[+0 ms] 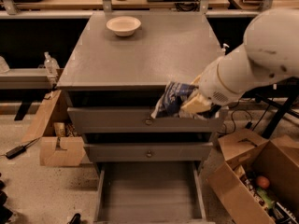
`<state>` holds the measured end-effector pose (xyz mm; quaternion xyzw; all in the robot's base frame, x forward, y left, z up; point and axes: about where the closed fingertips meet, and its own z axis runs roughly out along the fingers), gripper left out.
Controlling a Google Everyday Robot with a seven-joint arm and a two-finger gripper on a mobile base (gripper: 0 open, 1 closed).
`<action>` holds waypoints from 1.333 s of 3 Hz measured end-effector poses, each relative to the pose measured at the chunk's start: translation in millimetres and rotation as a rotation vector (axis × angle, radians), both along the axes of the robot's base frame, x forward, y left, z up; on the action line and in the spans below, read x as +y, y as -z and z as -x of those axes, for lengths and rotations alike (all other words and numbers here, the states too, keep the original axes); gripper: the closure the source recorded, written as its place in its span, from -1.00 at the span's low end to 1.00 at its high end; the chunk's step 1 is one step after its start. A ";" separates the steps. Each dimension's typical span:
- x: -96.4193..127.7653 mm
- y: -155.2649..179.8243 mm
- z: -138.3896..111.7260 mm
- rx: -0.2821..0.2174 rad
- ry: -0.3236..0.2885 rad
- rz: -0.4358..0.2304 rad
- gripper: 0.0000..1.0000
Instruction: Pick blue chip bag from bottom drawer and place on counter
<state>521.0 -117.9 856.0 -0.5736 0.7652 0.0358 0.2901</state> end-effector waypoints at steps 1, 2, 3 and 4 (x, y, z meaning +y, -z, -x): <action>2.8 -58.8 -24.3 -0.100 0.047 0.020 1.00; -1.5 -86.5 -62.2 -0.193 0.084 0.029 1.00; -12.9 -83.9 -94.8 -0.254 0.111 0.025 1.00; -12.9 -83.9 -94.8 -0.254 0.111 0.025 1.00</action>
Offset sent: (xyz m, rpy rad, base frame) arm 0.1135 -0.0085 0.1229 -0.0331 -0.3261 -0.1342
